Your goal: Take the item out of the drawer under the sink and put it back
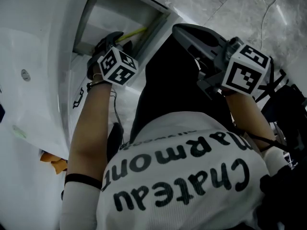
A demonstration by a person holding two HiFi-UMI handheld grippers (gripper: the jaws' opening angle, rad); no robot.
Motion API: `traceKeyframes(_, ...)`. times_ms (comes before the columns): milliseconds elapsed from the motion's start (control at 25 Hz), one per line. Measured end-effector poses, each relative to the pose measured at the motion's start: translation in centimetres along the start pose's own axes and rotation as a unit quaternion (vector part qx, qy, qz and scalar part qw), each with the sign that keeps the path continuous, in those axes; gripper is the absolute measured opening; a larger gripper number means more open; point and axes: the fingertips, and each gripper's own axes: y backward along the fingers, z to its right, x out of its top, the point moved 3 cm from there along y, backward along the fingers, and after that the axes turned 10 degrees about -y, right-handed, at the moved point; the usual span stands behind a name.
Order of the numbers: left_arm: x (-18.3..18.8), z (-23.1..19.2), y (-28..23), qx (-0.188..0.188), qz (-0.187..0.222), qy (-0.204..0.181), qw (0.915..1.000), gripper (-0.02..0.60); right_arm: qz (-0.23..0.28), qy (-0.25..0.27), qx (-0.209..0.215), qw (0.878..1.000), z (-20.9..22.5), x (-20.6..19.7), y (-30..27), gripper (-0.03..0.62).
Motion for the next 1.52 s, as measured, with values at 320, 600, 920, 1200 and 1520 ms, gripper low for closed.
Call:
traceKeyframes(320,-0.2,0.0,-0.8,0.019,-0.023,-0.032,0.999,0.141,0.02,-0.018,-0.001,1.0,0.6,-0.3,0.4,0.011)
traceKeyframes(600,-0.1,-0.3,-1.1,0.022,-0.033,-0.033,0.9987,0.14,0.034,-0.028,-0.008,0.999,0.9,-0.4,0.7,0.011)
traceKeyframes(920,-0.5,-1.0,-1.4,0.014,-0.036,-0.026,0.9989,0.078,0.054,-0.032,-0.012,0.998,1.0,-0.3,1.1,0.011)
traceKeyframes(1200,-0.7,-1.6,-1.6,-0.008,-0.056,-0.028,0.998,0.054,0.067,-0.035,-0.009,0.997,0.6,0.3,1.3,0.011)
traceKeyframes(1520,-0.9,-1.7,-1.8,-0.025,-0.057,-0.008,0.998,0.051,0.083,-0.03,-0.011,0.996,0.0,1.0,2.2,0.011)
